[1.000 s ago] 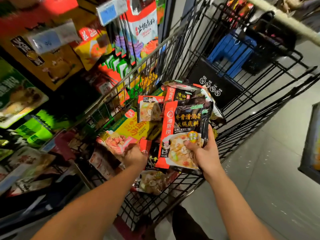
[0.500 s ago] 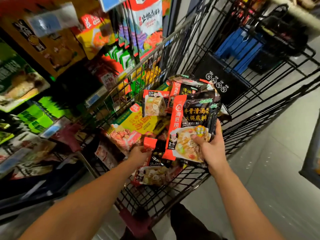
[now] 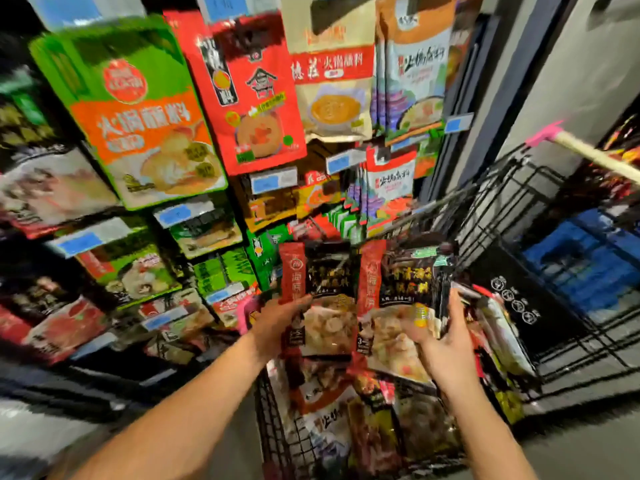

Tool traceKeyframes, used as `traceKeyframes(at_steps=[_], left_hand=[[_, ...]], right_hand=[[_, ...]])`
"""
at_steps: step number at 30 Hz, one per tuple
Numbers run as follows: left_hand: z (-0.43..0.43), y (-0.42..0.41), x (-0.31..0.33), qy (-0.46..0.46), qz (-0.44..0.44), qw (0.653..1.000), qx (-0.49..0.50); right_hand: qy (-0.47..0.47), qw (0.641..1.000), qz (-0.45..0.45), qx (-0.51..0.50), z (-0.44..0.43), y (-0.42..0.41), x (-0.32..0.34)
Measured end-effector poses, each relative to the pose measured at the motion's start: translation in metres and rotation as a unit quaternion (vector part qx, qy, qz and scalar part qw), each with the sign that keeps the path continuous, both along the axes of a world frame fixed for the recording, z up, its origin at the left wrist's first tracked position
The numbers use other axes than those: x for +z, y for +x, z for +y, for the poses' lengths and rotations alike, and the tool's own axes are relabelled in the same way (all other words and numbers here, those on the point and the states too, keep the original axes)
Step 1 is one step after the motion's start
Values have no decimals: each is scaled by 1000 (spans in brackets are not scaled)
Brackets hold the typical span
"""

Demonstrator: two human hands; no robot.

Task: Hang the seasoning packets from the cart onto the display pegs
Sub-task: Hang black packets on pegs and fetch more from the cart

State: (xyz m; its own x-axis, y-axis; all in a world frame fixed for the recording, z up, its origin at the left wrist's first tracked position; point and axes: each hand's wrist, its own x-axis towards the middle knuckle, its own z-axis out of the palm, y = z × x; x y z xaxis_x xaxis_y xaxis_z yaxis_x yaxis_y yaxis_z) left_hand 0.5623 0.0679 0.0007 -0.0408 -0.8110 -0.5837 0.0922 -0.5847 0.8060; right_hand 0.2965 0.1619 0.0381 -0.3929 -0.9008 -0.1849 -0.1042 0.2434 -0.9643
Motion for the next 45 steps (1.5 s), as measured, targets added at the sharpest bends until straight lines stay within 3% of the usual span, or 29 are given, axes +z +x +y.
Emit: traceKeyframes(at_steps=[5, 10, 16, 25, 33, 45], left_hand=[[13, 6, 69, -131, -73, 982, 113], [32, 54, 161, -239, -122, 936, 226], [58, 114, 260, -350, -117, 885, 284], [69, 200, 368, -449, -173, 798, 362], [38, 276, 431, -511, -226, 742, 370], [-24, 318, 494, -547, -190, 751, 317]], right_hand=[[-66, 996, -5, 67, -33, 1, 44], [-135, 980, -6, 147, -57, 34, 118], [-255, 928, -55, 268, -72, 88, 224], [-371, 869, -131, 300, -102, 176, 327], [-403, 843, -153, 321, -151, 251, 378], [-422, 849, -149, 280, -196, 291, 401]])
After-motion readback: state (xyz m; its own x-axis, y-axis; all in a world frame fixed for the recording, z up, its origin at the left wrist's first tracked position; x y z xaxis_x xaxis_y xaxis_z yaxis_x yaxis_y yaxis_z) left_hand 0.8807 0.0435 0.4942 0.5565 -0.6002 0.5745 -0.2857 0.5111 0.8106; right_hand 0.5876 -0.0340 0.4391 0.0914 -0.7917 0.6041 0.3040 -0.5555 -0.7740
